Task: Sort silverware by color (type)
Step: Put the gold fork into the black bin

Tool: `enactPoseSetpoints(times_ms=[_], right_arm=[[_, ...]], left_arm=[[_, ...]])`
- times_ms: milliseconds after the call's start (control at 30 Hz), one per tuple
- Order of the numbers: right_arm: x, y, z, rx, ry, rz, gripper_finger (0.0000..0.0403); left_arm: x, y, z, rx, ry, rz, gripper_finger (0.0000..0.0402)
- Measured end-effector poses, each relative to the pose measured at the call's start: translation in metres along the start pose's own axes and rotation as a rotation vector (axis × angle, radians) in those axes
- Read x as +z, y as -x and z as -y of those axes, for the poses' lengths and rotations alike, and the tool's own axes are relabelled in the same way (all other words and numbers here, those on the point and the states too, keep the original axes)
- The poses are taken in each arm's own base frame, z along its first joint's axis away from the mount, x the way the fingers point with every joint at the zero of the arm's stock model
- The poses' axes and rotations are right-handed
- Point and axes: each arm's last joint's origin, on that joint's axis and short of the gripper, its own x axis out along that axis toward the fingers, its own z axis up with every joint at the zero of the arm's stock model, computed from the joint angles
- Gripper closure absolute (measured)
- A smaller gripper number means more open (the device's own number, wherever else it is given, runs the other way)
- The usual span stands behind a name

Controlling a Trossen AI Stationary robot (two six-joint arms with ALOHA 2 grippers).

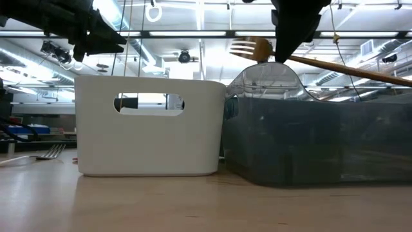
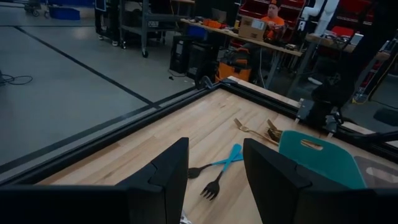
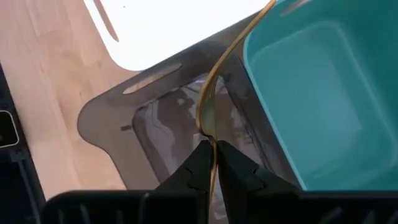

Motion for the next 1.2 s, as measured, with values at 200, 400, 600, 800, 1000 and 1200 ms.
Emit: enactPoseSetpoints(times_ms=[200,400,600,800,1000,1200], right_arm=[[-0.004,-0.007,0.003,-0.018,0.001,-0.008,0.0370],[-0.003,-0.018,0.006,0.019,-0.016,0.002,0.0370],[-0.004,-0.020,0.004,0.036,0.059,0.011,0.0370],[-0.005,-0.020,0.003,0.055,0.122,0.001,0.0370],[0.000,-0.025,0.007,0.087,0.096,-0.028,0.0370],[0.014,-0.018,0.014,0.148,0.015,-0.061,0.0370]], left_arm=[[0.000,0.000,0.000,0.000,0.000,0.000,0.0241],[0.000,0.000,0.000,0.000,-0.001,0.000,0.0241],[0.000,0.000,0.000,0.000,-0.001,0.000,0.0241],[0.000,0.000,0.000,0.001,-0.002,-0.001,0.0241],[0.000,0.000,0.000,0.000,-0.002,-0.001,0.0241],[0.000,0.000,0.000,-0.001,0.000,0.002,0.0241]])
